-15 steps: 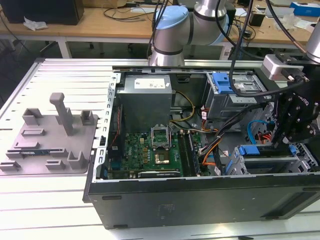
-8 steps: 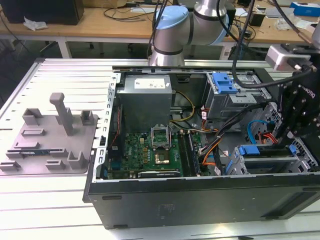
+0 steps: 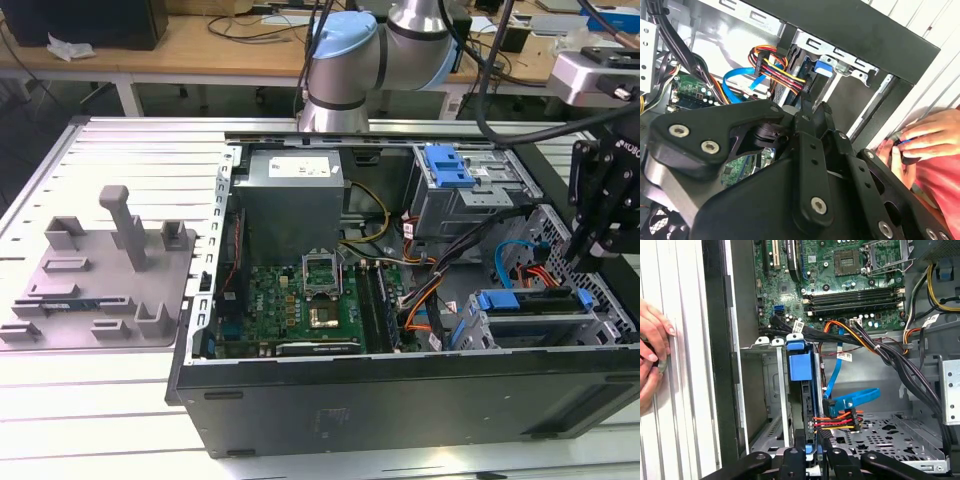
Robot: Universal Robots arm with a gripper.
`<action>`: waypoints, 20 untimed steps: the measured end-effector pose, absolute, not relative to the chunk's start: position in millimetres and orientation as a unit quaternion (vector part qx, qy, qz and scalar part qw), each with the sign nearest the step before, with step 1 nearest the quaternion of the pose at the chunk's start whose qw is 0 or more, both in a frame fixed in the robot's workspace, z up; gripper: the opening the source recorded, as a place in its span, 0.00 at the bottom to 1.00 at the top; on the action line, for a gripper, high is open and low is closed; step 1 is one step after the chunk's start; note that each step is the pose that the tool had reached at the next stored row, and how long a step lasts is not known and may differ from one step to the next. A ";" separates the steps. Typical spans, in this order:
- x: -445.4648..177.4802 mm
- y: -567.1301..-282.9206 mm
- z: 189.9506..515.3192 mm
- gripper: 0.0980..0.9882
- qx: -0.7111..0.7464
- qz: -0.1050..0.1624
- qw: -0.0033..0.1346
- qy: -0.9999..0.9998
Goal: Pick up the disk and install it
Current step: 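Insert the first disk wire, then insert the second disk wire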
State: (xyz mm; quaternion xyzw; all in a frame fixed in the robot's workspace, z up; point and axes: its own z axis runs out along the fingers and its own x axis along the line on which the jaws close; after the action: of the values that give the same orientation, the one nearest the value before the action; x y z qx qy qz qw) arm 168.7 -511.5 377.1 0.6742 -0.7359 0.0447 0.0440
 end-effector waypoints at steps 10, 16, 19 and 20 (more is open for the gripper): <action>168.7 -511.4 377.2 0.16 0.674 0.045 0.044 -0.736; 166.9 -489.3 377.1 0.16 0.673 0.065 0.063 -0.734; 160.5 -482.6 379.0 0.16 0.672 0.073 0.071 -0.733; 160.2 -481.1 379.2 0.16 0.672 0.075 0.072 -0.733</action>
State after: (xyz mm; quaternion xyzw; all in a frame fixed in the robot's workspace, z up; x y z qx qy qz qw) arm 160.2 -481.1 379.2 0.6722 -0.7331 0.0746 0.0716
